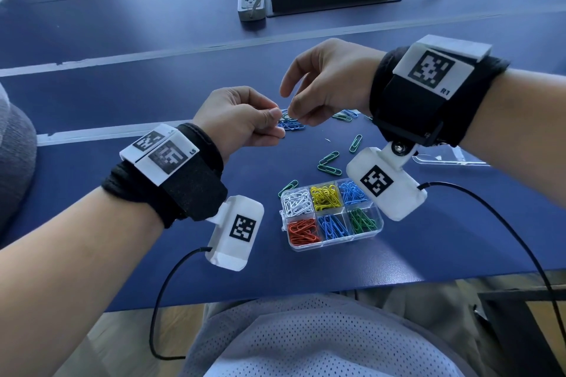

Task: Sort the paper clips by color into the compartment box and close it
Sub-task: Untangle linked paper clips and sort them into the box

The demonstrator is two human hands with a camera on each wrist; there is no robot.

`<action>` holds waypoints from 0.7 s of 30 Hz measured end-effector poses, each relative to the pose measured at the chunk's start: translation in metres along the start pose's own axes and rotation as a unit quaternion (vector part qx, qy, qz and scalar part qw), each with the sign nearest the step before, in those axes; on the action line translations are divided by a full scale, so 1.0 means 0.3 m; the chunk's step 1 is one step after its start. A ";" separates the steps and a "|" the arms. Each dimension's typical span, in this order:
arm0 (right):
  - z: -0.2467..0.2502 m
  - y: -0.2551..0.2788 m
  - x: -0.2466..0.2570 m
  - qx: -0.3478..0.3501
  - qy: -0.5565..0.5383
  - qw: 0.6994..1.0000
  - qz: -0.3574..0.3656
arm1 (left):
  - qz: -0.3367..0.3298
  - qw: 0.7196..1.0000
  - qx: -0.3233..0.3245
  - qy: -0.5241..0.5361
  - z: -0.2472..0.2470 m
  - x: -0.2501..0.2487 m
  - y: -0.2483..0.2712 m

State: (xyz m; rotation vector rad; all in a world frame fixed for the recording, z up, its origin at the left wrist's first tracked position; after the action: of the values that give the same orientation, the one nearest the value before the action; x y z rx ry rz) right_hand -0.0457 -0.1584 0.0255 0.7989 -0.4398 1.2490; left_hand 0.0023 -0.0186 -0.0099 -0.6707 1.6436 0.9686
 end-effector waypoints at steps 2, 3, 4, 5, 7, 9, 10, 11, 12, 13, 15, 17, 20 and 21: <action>0.001 0.003 0.005 0.003 0.014 1.000 -0.009 | 0.004 1.000 0.004 -0.001 -0.002 0.005 -0.002; 0.002 0.005 0.007 0.005 0.018 1.000 -0.014 | 0.005 1.000 0.009 0.000 -0.003 0.007 -0.003; 0.001 0.007 0.008 0.007 0.024 0.999 -0.021 | 0.006 1.000 0.013 0.000 -0.003 0.010 -0.003; 0.000 0.008 0.009 0.010 0.033 0.999 -0.026 | 0.005 1.000 0.017 -0.001 -0.005 0.013 -0.003; -0.003 0.012 0.012 0.018 0.058 0.998 -0.032 | 0.004 1.000 0.023 -0.007 -0.008 0.017 -0.001; -0.004 0.015 0.017 0.024 0.080 0.996 -0.035 | 0.000 1.000 0.026 -0.016 -0.015 0.022 0.001; -0.004 0.017 0.019 0.028 0.090 0.995 -0.036 | -0.005 0.999 0.029 -0.023 -0.018 0.025 0.003; -0.005 0.019 0.020 0.033 0.099 0.994 -0.039 | -0.010 0.999 0.033 -0.030 -0.023 0.027 0.006; -0.005 0.020 0.021 0.038 0.107 0.993 -0.042 | -0.016 0.998 0.037 -0.037 -0.027 0.028 0.009; -0.005 0.022 0.022 0.041 0.116 0.991 -0.046 | -0.022 0.998 0.041 -0.044 -0.031 0.030 0.012; -0.006 0.026 0.025 0.038 0.130 0.989 -0.050 | -0.032 0.997 0.041 -0.055 -0.039 0.033 0.016; -0.007 0.028 0.033 0.028 0.150 0.987 -0.049 | -0.039 0.997 0.030 -0.059 -0.043 0.036 0.014; -0.014 0.029 0.044 0.009 0.203 0.979 -0.026 | -0.026 0.998 0.018 -0.054 -0.040 0.038 0.004; -0.021 0.030 0.046 0.003 0.221 0.975 -0.010 | -0.019 0.998 0.018 -0.051 -0.039 0.038 0.001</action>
State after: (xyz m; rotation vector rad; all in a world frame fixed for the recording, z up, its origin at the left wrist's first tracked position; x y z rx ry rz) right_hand -0.0511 -0.1436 0.0334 0.5063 -0.0649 1.3635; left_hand -0.0070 -0.0280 -0.0196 -0.6179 1.5496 0.9289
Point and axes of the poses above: each hand's wrist, its own y-axis away from the middle knuckle, its own z-axis out of the back of the hand, x = y × z, the point moved 2 cm from there along -y, towards the middle knuckle, and after that the axes turned 14 degrees about y, right-handed, at the moved point
